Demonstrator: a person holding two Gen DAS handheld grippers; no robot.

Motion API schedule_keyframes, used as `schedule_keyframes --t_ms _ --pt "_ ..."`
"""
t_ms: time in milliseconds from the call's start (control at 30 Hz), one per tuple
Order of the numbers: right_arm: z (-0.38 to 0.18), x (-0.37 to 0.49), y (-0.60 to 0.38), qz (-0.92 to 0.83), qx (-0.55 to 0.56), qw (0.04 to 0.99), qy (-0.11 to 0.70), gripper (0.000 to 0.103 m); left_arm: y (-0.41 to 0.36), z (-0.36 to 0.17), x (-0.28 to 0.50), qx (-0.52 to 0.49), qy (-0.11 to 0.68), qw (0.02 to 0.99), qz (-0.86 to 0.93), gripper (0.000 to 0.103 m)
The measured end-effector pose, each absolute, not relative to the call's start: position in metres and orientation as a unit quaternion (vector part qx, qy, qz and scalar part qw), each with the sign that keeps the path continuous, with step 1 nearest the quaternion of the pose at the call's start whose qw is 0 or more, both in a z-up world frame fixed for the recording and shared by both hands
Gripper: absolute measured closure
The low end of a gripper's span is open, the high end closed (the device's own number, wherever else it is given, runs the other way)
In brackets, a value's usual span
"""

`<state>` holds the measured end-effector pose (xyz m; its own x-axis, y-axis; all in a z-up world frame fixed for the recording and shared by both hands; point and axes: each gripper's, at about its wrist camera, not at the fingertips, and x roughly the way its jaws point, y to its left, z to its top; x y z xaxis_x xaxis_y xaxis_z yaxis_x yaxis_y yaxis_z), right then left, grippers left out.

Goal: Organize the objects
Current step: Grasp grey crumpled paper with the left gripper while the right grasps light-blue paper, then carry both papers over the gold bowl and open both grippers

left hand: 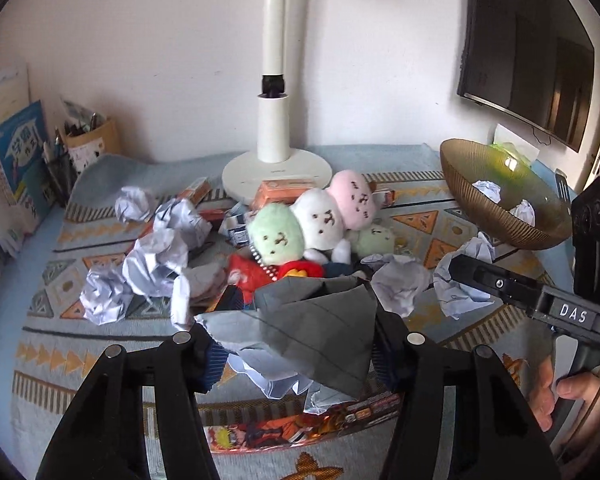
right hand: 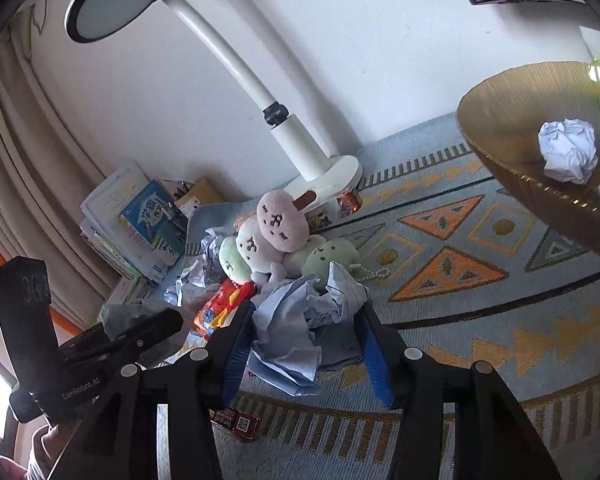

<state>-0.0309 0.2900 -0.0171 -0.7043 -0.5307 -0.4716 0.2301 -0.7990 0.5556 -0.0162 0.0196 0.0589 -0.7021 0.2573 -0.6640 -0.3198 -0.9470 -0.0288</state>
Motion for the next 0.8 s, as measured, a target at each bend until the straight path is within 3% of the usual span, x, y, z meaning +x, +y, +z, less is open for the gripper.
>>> schedule_keyframes --t_ms 433,800 --pt "0.039 -0.029 0.340 -0.924 0.266 0.177 -0.209 0.053 0.092 0.084 -0.043 -0.329 0.043 0.224 0.917 0.047" --pt "0.071 -0.054 0.424 -0.953 0.236 0.062 -0.180 0.053 0.191 0.108 -0.074 -0.291 0.063 0.289 0.910 0.047"
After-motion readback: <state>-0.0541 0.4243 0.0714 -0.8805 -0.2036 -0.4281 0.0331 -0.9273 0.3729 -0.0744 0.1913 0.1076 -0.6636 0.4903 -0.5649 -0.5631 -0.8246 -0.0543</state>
